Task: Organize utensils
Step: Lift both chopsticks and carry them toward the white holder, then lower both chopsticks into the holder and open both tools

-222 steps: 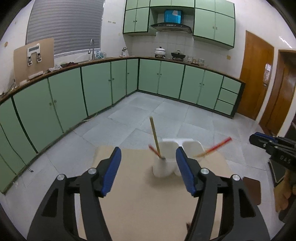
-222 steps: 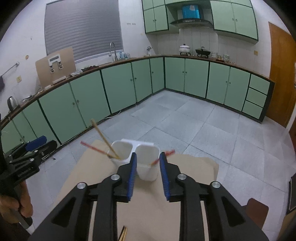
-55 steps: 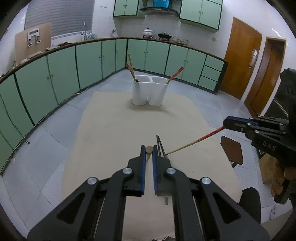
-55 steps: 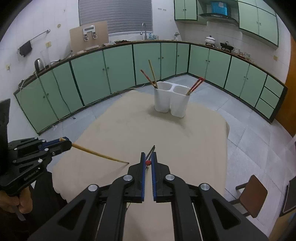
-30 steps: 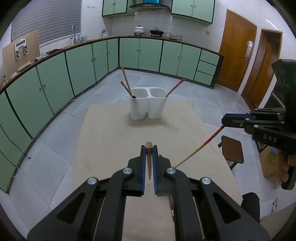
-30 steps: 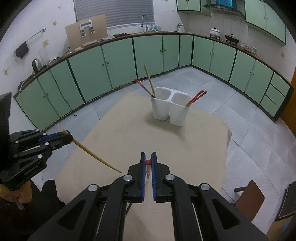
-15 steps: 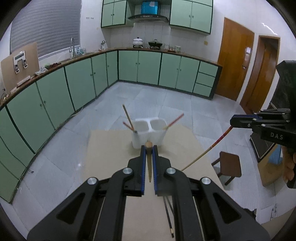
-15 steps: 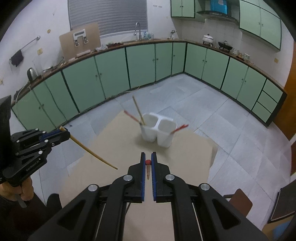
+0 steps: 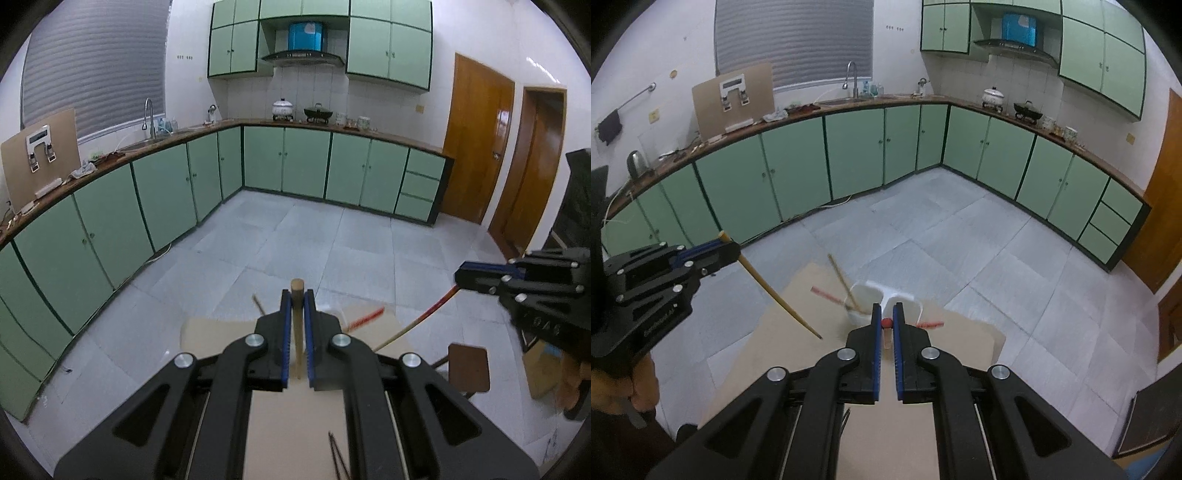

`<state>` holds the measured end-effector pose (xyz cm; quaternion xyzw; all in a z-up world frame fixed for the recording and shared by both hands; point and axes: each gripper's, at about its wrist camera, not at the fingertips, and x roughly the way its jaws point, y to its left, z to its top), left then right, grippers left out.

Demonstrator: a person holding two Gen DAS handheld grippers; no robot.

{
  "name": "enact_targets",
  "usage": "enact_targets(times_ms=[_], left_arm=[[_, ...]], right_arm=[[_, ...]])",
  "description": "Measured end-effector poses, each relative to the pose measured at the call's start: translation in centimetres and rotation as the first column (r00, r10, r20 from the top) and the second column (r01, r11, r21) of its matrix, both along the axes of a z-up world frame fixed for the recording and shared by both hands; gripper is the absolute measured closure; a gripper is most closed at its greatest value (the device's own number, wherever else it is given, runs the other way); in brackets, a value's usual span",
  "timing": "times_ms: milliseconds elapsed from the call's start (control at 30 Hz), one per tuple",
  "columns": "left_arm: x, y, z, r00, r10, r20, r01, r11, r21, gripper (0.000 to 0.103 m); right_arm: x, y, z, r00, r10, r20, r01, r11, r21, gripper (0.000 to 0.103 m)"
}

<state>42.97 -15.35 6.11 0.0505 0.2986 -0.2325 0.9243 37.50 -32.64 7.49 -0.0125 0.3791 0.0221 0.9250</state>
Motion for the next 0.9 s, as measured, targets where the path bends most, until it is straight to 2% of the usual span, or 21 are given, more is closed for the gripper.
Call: enact_targets(times_ms=[100,300,433,567,900], left_arm=[[1.8,-1.1,0.1,1.000,0.009,0.026,-0.009,1.000,-0.002,0.097],[5.4,-2.7,-1.5,0.999,0.032,0.029,-0.032,0.999,-0.012,0.097],[7.7,-3.3,-3.6,0.998,0.053,0.034,-0.052,0.998,-0.022,0.097],[9.9,-3.8,-6.5,0.998,0.059,0.001,-0.059,0.998,-0.031,0.097],[13.4,-4.6,-12.4,0.998,0.049,-0.043,-0.050,0.999,-0.006,0.097]], right_arm=[[2.3,-0.5,0.1,1.000,-0.012,0.012,0.012,1.000,-0.001,0.097],[6.2,-2.2,-1.3,0.999,-0.051,0.010,0.051,0.998,0.025,0.097],[8.7,-3.2,-3.2,0.998,-0.064,-0.008,0.065,0.997,0.038,0.097],[10.6,-3.9,-5.9,0.997,-0.067,-0.033,0.069,0.996,0.052,0.097],[13.3,-5.2,-12.0,0.993,-0.075,-0.094,0.082,0.994,0.079,0.097]])
